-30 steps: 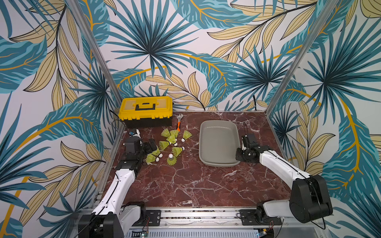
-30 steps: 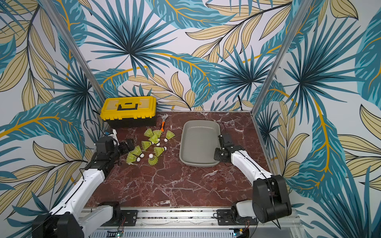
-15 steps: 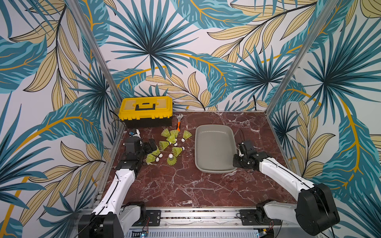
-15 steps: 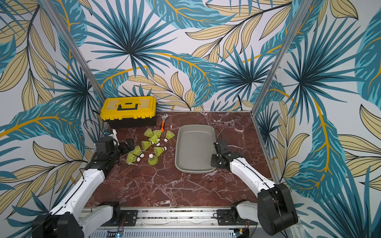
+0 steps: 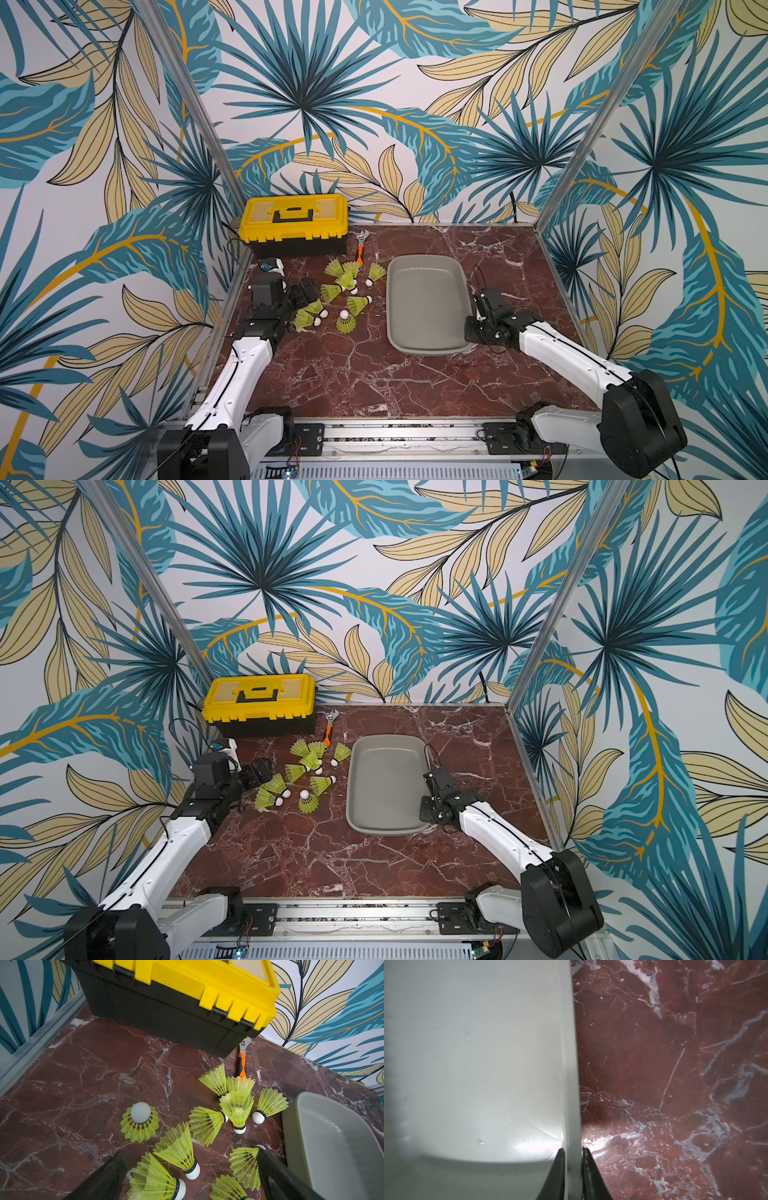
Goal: Put the shuttlecocks into the storage box
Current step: Move the storage box to the center of the board.
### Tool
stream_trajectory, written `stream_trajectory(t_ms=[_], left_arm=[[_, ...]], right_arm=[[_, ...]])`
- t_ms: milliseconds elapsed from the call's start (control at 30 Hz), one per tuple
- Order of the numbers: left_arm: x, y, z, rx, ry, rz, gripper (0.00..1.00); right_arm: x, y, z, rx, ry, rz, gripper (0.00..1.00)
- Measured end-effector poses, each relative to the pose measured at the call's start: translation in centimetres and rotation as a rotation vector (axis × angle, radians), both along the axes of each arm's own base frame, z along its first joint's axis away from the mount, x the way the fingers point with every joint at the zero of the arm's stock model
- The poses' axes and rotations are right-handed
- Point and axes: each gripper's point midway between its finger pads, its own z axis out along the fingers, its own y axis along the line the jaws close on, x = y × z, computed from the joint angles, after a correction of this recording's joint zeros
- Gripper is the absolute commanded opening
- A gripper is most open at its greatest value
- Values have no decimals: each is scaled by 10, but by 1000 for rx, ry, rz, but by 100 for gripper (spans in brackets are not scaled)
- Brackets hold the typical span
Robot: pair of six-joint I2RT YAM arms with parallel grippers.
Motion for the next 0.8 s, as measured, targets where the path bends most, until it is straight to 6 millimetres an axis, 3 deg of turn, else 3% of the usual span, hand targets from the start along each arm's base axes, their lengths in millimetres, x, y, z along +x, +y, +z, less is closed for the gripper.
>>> stream_trajectory(t_ms=[67, 333, 567, 800], left_arm=[[-1, -1, -1, -2, 6, -3, 100], [0, -4, 5, -9, 6, -25, 99], [9, -24, -4, -77, 46, -118, 74], [26, -41, -44, -217, 180, -153, 52]], right_arm=[[1, -1, 1, -6, -8, 3, 41], [8, -7, 21, -24, -95, -3, 53], [13, -11, 39, -31, -170, -15, 54], [19, -7, 46, -10, -209, -15, 55]])
